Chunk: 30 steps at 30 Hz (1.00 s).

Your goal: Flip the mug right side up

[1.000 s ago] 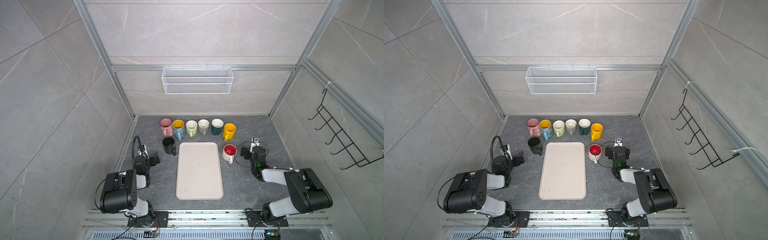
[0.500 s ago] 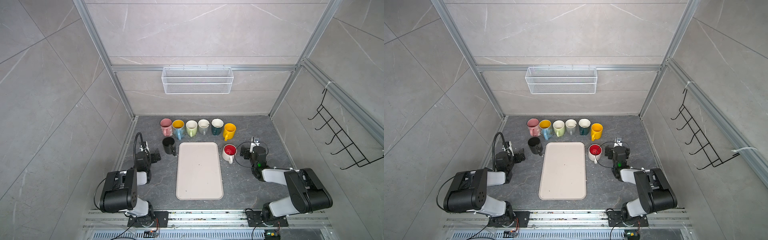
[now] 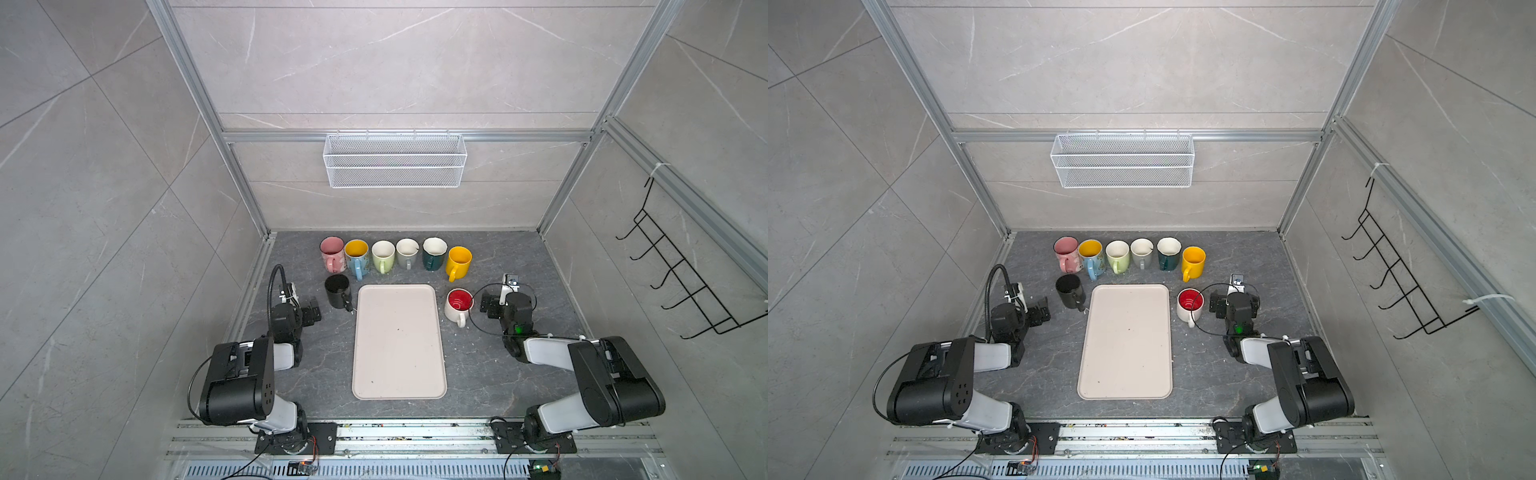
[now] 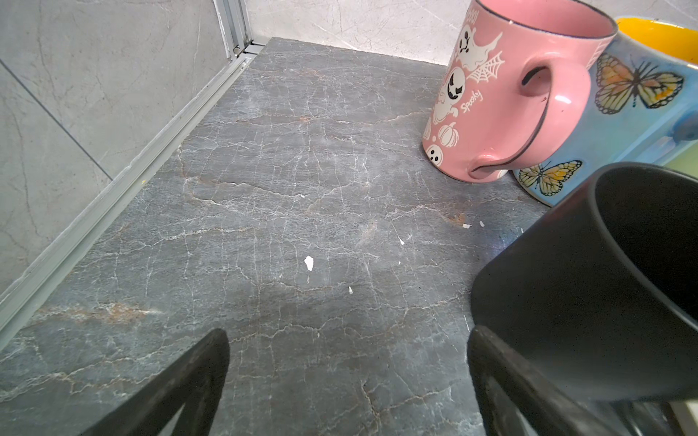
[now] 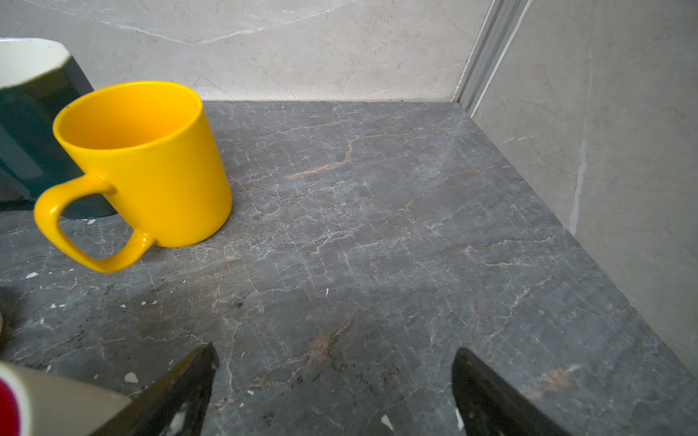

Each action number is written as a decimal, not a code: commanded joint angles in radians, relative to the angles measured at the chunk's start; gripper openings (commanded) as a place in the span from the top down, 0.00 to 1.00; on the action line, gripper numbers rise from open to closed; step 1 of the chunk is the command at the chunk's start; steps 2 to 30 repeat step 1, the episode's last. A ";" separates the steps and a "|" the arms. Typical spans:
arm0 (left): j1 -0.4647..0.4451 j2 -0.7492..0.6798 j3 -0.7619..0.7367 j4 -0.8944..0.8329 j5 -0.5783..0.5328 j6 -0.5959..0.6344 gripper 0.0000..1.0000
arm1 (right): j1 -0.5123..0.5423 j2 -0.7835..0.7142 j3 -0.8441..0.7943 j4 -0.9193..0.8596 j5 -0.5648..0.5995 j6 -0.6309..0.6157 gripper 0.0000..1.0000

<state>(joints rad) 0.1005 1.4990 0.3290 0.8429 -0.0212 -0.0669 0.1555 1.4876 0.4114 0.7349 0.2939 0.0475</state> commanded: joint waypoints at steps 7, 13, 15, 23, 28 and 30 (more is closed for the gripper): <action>0.001 -0.002 0.014 0.028 -0.002 0.016 0.00 | -0.003 -0.006 0.001 0.018 -0.009 -0.017 0.01; 0.001 -0.002 0.014 0.028 -0.002 0.016 0.00 | -0.003 -0.006 0.001 0.018 -0.009 -0.017 0.01; 0.001 -0.002 0.014 0.028 -0.002 0.016 0.00 | -0.003 -0.006 0.001 0.018 -0.009 -0.017 0.01; 0.001 -0.002 0.014 0.028 -0.002 0.016 0.00 | -0.003 -0.006 0.001 0.018 -0.009 -0.017 0.01; 0.001 -0.002 0.014 0.028 -0.002 0.016 0.00 | -0.003 -0.006 0.001 0.018 -0.009 -0.017 0.01; 0.001 -0.002 0.014 0.028 -0.002 0.016 0.00 | -0.003 -0.006 0.001 0.018 -0.009 -0.017 0.01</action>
